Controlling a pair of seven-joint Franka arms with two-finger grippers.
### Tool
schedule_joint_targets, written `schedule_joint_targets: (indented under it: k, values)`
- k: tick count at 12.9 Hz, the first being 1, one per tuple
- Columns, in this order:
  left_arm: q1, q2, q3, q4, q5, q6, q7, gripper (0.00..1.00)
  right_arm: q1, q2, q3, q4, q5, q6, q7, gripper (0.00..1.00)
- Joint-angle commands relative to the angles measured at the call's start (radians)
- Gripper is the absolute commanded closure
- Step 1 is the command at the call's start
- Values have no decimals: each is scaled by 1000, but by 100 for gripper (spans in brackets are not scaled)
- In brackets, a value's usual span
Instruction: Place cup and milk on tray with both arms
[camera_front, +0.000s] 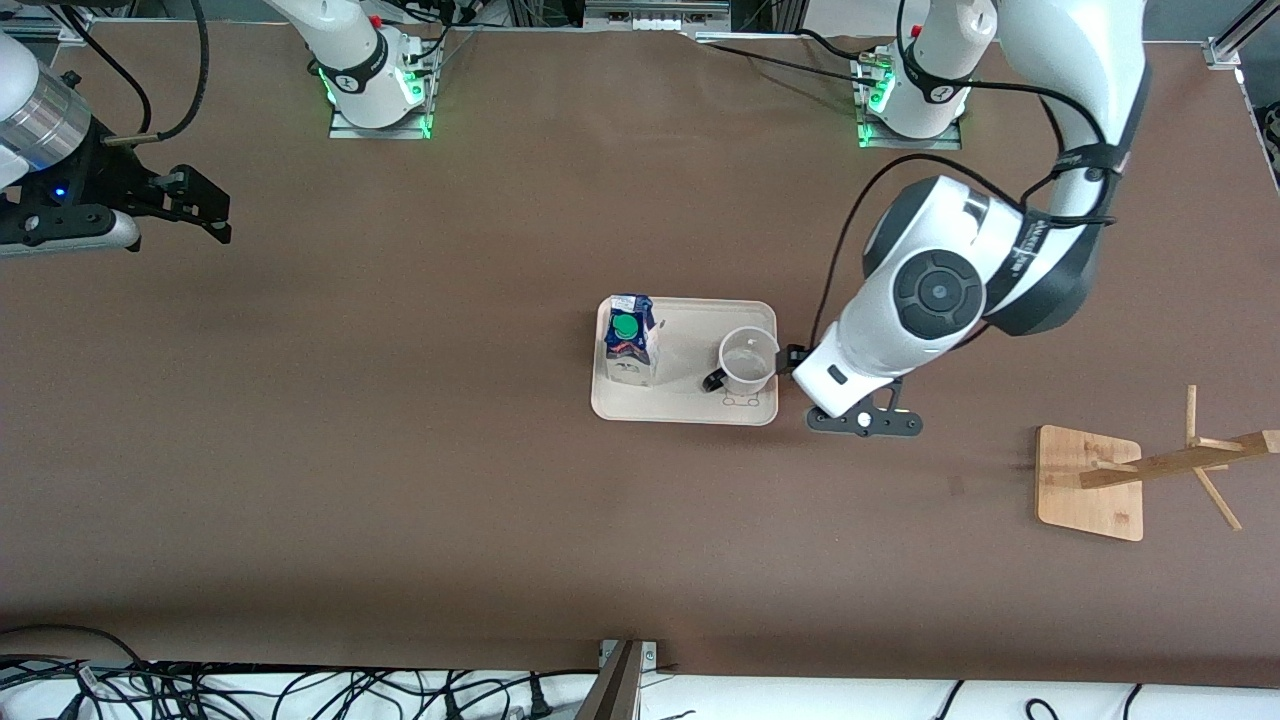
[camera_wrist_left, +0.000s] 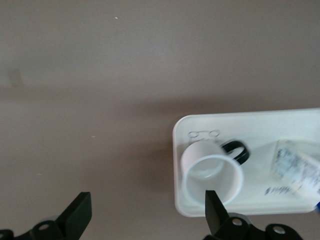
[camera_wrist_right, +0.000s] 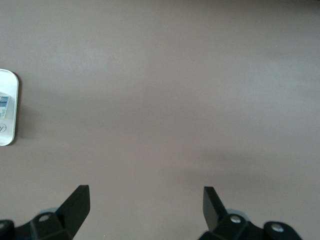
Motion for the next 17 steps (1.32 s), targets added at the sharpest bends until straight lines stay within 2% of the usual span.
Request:
schedule_joint_targets:
  k: [1, 5, 7, 8, 10, 11, 12, 14, 16, 17]
  values:
    - [69, -89, 4, 21, 24, -142, 186, 0, -8, 6, 11, 19, -10, -20, -4, 0]
    - [140, -97, 5, 185, 17, -323, 211, 0, -8, 6, 11, 19, -8, -18, -4, 0]
    - [168, -176, 49, 160, 6, -325, 252, 0, -8, 6, 11, 20, -11, -17, -4, 0]
    - [181, -215, 65, 112, -14, -327, 273, 0, -8, 6, 11, 20, -12, -14, -6, 0]
    - [171, -323, 161, 5, -25, -295, 313, 0, -8, 6, 12, 20, -12, -12, -6, 0]
    - [172, -373, 174, -58, -25, -260, 314, 0, -5, 6, 12, 20, -12, -12, -6, 0]
    - [163, -431, 212, -140, -25, -203, 315, 0, -8, 6, 11, 20, -12, -12, -4, 0]
    - [140, -561, 246, -338, -75, 39, 349, 0, -8, 6, 11, 20, -12, -11, -6, 0]
    - [131, -582, 252, -368, -104, 58, 407, 0, -5, 6, 12, 20, -12, -12, -6, 0]
    - [114, -579, 277, -367, -104, 54, 424, 0, -8, 6, 11, 20, -12, -11, -6, 0]
